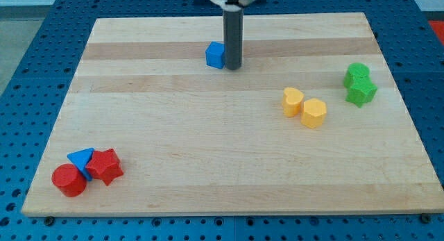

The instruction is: Move the blue cube to the left center

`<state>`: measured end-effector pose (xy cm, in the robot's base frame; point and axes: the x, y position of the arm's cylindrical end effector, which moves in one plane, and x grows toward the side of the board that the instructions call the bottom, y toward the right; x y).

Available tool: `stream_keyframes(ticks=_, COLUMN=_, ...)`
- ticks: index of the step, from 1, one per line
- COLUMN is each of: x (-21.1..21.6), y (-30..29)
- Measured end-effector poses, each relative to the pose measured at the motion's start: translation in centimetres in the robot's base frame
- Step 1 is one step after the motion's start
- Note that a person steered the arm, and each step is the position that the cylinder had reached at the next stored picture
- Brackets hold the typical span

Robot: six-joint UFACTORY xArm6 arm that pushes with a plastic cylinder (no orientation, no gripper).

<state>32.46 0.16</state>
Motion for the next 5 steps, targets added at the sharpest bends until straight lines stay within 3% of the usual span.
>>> stream_keyframes(ticks=2, x=-2.0, y=-0.8)
stream_keyframes(ticks=5, x=-1.1, y=-8.7)
